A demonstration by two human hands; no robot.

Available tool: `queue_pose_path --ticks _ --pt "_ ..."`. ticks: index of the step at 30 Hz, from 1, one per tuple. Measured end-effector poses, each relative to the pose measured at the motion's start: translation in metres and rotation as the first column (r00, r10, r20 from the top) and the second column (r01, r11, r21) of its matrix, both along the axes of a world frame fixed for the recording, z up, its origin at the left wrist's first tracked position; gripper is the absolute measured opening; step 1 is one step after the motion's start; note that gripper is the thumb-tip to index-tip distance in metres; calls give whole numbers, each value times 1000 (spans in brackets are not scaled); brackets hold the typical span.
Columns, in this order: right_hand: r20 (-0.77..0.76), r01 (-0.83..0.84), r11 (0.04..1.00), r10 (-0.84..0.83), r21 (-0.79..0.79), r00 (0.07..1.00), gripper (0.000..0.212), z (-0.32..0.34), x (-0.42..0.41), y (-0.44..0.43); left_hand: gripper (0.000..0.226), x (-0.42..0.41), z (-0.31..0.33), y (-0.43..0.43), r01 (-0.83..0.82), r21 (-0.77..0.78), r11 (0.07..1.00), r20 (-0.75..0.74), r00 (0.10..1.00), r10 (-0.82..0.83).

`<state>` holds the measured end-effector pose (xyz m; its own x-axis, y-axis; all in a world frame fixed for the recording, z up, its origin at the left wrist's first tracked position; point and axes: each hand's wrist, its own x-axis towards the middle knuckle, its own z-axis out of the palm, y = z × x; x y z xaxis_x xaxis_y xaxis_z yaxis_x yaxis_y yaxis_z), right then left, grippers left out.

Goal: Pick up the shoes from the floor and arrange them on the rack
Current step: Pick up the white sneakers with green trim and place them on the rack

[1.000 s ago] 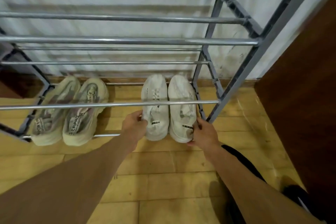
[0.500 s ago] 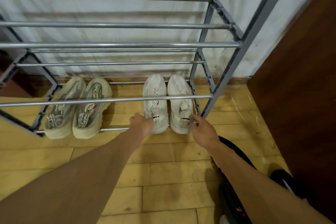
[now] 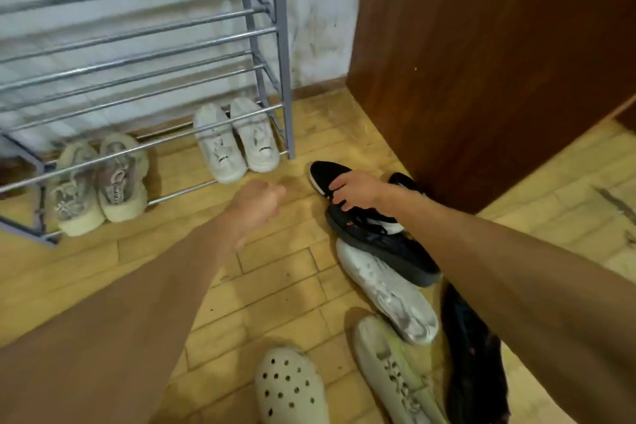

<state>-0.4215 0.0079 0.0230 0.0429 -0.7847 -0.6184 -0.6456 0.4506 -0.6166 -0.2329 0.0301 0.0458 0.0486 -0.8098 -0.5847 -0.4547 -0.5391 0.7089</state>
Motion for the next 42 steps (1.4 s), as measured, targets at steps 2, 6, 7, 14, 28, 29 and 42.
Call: queue_pose_path --ticks 2,6,7,14,28,29,42 --pt "33 -5 998 4 56 999 38 11 -12 23 42 -7 3 20 103 -9 995 57 993 -102" --pt "-74 -74 994 80 84 994 32 10 -40 72 44 -23 3 62 361 -28 932 165 921 -352" --pt "-106 -76 993 85 88 991 32 6 -47 84 42 -25 3 71 392 -27 920 171 908 -382" --pt "-311 20 987 30 157 950 37 -48 -86 167 33 -30 -27 136 554 24 832 192 814 -548" --pt "-383 340 891 -214 299 899 58 -120 -82 180 21 -20 -66 108 495 74 865 123 857 -501" --pt "-334 347 882 -237 320 912 49 -117 -83 179 24 -24 -65 107 500 57 864 117 856 -503" --pt "-276 158 910 -50 383 960 38 -7 -73 157 10 -13 6 110 337 -126 933 169 934 -314"
